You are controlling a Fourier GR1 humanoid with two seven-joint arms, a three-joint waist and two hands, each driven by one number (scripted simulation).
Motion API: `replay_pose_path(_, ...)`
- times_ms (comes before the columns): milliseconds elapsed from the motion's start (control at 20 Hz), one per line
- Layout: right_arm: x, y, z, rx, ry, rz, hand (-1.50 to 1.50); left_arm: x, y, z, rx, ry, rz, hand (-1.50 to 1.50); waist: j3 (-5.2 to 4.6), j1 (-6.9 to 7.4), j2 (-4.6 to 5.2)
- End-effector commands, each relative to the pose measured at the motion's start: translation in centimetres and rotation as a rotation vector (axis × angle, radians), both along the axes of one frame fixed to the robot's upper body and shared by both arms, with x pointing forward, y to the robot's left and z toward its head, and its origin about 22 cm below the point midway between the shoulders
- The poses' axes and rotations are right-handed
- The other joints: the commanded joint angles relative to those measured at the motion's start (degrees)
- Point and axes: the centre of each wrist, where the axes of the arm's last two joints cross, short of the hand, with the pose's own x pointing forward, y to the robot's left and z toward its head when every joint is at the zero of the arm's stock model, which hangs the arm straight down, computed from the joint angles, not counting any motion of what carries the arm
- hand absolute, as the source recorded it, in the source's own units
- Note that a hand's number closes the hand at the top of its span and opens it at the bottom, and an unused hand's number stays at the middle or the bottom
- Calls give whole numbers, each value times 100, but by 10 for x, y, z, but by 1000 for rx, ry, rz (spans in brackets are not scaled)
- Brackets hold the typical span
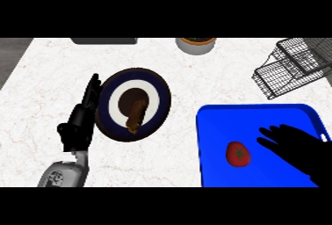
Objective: Pick the tomato from the tray and place it in the tiered basket
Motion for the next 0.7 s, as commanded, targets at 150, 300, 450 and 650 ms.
replay_pose_path(150, -1, 7, -38, -21, -43, -91, -150, -3, 9, -9, 3, 12, -1, 0, 0, -8, 1)
replay_pose_path(300, 9, -7, -42, -1, -34, -107, -150, 3, -9, 6, 4, -12, 8, 0, 0, -12, 0)
replay_pose_path(450, 23, -24, -31, -10, 17, -115, -150, 1, -5, -8, -3, 12, 8, 0, -2, -1, 2)
replay_pose_path(650, 31, -7, -40, -7, 41, -97, -150, 8, -12, 11, 5, 13, -20, 0, -2, 3, 2)
